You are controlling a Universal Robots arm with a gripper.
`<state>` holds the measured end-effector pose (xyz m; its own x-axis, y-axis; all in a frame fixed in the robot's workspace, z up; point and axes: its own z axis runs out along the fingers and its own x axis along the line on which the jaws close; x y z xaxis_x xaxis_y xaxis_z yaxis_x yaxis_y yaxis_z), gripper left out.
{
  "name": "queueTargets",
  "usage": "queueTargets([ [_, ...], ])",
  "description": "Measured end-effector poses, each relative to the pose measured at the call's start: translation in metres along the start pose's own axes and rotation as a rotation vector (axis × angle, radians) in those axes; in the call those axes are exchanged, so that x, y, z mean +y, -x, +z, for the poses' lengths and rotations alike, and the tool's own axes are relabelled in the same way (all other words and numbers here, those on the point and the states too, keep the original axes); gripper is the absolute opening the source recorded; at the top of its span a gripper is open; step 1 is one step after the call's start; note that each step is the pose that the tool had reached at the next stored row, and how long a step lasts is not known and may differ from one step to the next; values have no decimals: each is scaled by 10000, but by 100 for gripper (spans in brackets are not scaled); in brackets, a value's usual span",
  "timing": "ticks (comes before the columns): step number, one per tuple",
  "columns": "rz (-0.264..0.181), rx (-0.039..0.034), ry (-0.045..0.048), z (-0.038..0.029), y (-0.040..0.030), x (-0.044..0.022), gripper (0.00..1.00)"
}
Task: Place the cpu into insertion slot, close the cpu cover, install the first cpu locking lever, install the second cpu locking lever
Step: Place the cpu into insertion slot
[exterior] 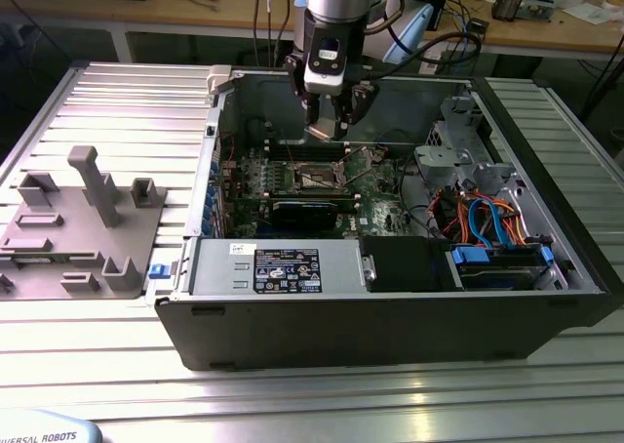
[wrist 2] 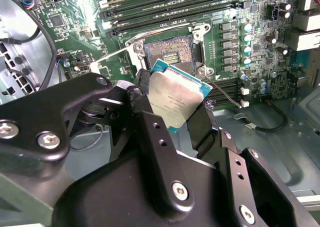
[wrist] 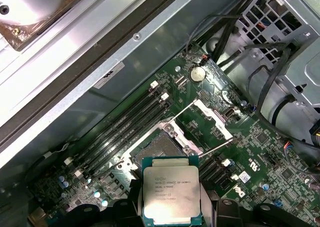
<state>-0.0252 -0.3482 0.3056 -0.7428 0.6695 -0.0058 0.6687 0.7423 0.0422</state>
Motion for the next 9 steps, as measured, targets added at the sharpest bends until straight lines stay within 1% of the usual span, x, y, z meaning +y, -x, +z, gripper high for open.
queueTargets([
  [9,99,-5,-1,3,0,0,54],
])
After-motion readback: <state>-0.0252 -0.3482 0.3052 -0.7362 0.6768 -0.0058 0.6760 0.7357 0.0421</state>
